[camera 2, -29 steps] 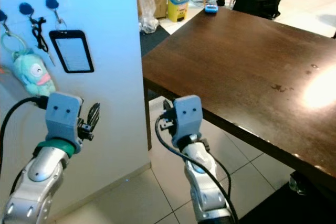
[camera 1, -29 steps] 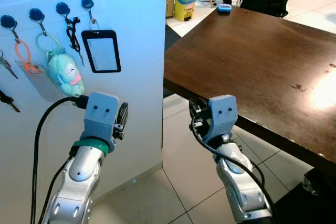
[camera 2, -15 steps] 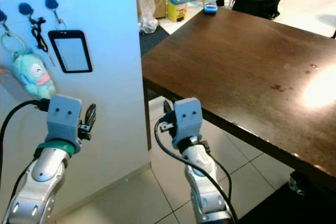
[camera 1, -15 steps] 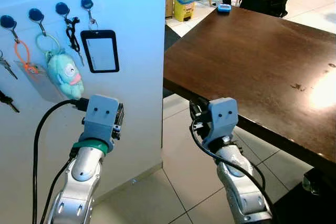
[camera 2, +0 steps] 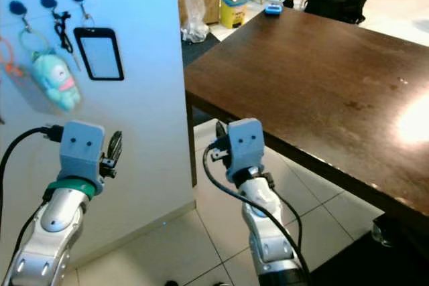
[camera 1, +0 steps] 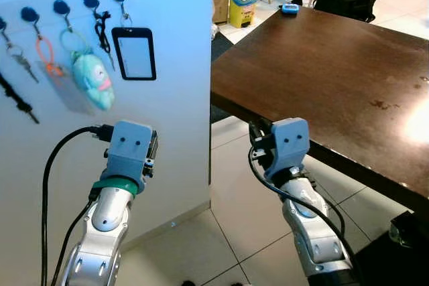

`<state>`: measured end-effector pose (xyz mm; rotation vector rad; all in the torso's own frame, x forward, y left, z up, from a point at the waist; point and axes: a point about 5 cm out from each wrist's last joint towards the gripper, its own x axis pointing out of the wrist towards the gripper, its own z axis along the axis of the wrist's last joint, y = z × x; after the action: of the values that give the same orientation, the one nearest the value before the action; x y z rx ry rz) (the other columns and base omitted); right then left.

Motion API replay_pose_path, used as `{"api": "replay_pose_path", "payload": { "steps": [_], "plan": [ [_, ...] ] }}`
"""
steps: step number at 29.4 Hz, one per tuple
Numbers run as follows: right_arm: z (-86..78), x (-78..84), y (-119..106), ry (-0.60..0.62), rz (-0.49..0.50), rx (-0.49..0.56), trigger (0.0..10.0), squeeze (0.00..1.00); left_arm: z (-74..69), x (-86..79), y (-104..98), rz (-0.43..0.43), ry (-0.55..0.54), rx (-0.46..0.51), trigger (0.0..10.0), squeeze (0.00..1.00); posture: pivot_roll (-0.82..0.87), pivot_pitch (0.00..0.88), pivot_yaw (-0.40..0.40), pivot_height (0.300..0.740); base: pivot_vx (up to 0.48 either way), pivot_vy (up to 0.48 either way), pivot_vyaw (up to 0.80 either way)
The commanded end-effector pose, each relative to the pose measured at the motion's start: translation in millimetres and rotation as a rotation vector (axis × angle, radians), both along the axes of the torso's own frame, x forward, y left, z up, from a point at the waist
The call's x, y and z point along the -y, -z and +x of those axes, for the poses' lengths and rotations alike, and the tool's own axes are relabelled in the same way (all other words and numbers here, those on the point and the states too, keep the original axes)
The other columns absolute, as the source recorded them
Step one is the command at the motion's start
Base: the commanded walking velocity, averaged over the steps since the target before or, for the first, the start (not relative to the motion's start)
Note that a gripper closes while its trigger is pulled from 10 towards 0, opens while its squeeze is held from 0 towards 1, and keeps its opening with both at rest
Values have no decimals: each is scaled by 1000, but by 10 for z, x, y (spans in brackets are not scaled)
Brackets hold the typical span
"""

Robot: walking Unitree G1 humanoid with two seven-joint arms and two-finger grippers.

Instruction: Hang keys on a hook

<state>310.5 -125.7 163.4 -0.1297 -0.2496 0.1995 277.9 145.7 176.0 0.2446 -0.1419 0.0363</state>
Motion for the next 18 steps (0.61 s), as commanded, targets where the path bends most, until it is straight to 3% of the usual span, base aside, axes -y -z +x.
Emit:
{"api": "replay_pose_path", "payload": {
  "steps": [1, 18],
  "plan": [
    [3, -10, 25, -2, -9, -3, 10000, 0, -12, -31, 83, 9, -15, -30, 10000, 0, -120, 53, 121, 740, -360, 0, 0],
    [13, -12, 17, -1, -9, 6, 10000, 0, -11, -44, 88, 12, -20, -32, 10000, 0, -115, 69, 122, 740, -360, 0, 0]
  ]
}}
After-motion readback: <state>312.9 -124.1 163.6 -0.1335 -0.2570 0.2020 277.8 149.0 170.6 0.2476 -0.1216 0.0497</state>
